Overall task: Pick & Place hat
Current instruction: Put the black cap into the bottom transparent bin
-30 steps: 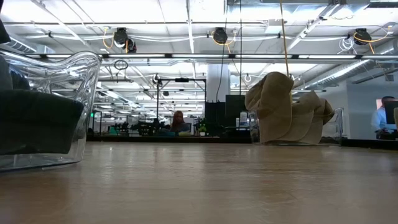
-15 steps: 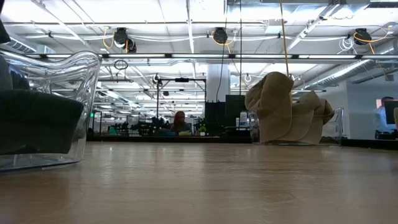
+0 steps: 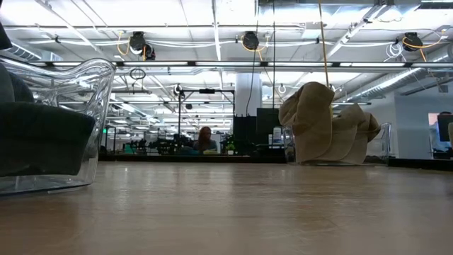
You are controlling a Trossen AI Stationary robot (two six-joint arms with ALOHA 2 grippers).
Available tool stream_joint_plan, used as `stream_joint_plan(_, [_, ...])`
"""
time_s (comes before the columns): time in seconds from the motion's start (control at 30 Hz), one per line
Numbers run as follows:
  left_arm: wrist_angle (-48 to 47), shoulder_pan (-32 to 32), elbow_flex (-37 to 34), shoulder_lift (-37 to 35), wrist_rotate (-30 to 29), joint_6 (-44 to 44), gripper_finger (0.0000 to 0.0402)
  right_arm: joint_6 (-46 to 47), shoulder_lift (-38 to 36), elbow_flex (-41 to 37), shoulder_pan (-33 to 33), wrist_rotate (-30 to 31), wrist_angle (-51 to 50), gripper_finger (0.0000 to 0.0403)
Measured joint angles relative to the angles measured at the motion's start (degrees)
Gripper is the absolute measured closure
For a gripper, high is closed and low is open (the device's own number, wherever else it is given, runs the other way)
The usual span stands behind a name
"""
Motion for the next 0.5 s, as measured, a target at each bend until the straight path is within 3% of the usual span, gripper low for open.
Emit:
stream_joint_plan(0.1, [-3.55,-1.44,-0.03,-0.49,-2.13,-4.33,0.0397,-3.46,-0.22,0.00,-0.98,1.78,-6.11,0.0271])
stream_joint_plan(0.23, [-7.00,-3.62,-0.07,-1.98,-5.03,-11.50,0.0396,-9.83,-1.85,-0.02,-1.51,9.90,-15.44,0.0236])
stream_joint_plan(0.5, [-9.28,-9.13,-0.07,-5.40,-12.30,-28.90,0.0398,-14.22,-3.25,-0.11,-1.71,26.99,-29.87,0.0231])
